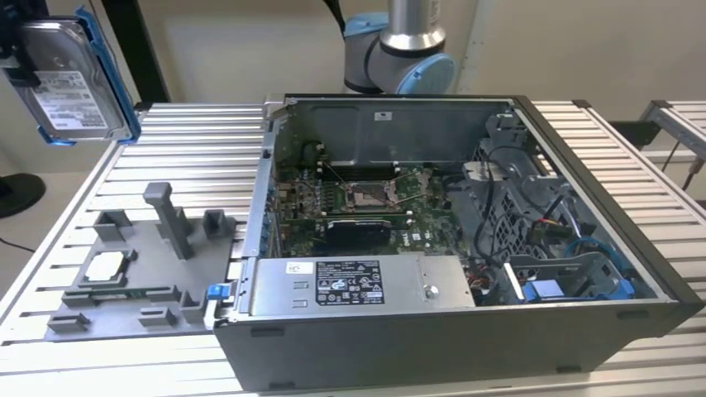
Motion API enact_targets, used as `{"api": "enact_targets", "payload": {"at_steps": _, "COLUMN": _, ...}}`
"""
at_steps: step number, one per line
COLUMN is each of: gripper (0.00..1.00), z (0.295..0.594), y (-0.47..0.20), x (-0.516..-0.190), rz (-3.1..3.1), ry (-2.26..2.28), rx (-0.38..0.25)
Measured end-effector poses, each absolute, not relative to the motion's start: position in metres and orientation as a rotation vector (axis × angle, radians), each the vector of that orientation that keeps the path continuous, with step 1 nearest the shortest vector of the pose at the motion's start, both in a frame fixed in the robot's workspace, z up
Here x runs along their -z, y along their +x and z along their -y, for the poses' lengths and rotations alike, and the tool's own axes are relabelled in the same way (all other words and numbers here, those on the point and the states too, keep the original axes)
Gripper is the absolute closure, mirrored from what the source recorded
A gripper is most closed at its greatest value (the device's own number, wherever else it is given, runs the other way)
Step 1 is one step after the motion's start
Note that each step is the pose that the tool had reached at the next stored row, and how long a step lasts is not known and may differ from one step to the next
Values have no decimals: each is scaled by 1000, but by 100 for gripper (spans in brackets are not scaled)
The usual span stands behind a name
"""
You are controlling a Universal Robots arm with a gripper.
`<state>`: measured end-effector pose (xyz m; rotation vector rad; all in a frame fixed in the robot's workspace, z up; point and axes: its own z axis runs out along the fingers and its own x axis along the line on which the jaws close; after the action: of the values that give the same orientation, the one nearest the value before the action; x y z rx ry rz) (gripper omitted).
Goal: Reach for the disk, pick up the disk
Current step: 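Pick up the disk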
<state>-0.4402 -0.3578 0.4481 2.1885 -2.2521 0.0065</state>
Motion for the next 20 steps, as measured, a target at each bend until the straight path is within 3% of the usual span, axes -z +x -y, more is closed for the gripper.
{"api": "enact_targets", "payload": {"at_steps": 20, "gripper": 100, "z": 358, "y": -440, "x": -490, "rz": 2252, "ry": 2188, "rx": -6}}
